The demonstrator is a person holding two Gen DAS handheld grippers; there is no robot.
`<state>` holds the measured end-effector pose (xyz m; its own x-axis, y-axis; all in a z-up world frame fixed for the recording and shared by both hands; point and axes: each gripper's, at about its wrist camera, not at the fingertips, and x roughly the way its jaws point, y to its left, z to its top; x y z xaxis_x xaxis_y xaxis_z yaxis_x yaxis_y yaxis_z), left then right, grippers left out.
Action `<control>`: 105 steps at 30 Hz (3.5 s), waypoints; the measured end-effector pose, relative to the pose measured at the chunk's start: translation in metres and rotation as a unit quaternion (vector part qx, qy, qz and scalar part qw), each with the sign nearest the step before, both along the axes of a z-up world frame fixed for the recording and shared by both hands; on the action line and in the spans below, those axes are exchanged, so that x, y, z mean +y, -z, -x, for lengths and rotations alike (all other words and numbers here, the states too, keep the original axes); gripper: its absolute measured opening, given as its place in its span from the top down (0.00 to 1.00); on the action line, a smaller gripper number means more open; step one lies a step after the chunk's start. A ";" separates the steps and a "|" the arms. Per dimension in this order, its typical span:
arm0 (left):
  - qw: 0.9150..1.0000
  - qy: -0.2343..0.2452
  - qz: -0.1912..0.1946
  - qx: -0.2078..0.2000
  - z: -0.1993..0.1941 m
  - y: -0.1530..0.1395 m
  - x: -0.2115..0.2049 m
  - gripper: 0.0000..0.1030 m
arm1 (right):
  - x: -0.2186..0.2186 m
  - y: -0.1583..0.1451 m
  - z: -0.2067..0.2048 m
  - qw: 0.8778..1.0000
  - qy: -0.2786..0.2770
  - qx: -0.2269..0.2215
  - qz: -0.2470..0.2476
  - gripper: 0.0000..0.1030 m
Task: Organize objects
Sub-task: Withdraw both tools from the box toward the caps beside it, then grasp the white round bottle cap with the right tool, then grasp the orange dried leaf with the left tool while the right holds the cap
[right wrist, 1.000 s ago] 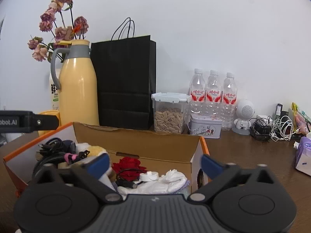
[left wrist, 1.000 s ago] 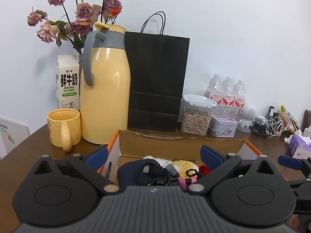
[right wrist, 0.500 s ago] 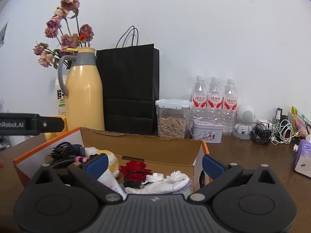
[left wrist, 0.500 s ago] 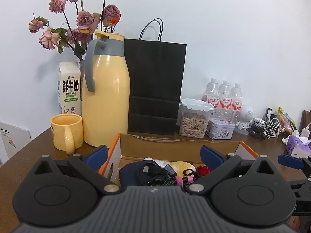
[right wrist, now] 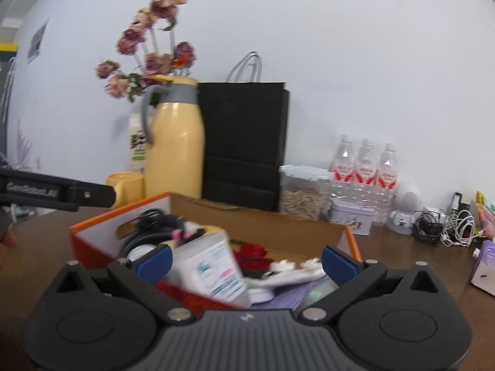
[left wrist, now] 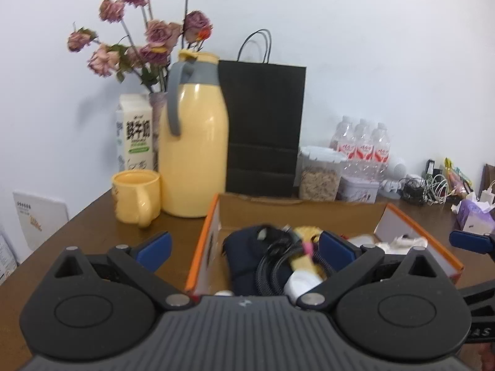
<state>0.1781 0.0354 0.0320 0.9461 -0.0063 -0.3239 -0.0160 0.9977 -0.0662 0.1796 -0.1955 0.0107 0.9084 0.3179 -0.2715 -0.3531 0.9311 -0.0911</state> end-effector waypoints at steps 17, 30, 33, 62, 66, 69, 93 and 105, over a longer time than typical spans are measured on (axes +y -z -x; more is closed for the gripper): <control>0.994 -0.018 -0.013 0.104 0.042 0.049 0.060 0.00 | 0.058 0.033 0.040 0.987 -0.111 0.100 0.054 0.00; 0.995 -0.015 0.013 0.103 0.050 0.052 0.075 0.00 | 0.090 0.045 0.034 0.974 -0.141 0.168 0.054 0.50; 0.994 -0.017 0.019 0.105 0.049 0.053 0.077 0.00 | 0.094 0.047 0.032 0.972 -0.142 0.176 0.054 0.66; 0.986 0.016 -0.061 0.154 -0.014 0.066 0.033 0.00 | 0.028 0.031 0.026 0.991 -0.067 0.114 -0.004 0.73; 0.986 0.015 -0.068 0.154 -0.020 0.067 0.029 0.07 | 0.017 0.030 0.024 0.992 -0.054 0.112 -0.011 0.73; 0.985 0.020 -0.072 0.158 -0.023 0.068 0.025 0.22 | 0.011 0.029 0.023 0.993 -0.049 0.111 -0.014 0.73; 0.994 0.017 -0.046 0.101 0.015 0.054 0.026 0.59 | 0.010 0.026 0.029 0.994 -0.055 0.096 -0.018 0.73; 0.999 0.022 -0.034 0.032 0.016 0.006 0.014 0.59 | -0.009 -0.004 0.023 0.998 -0.033 0.044 -0.023 0.73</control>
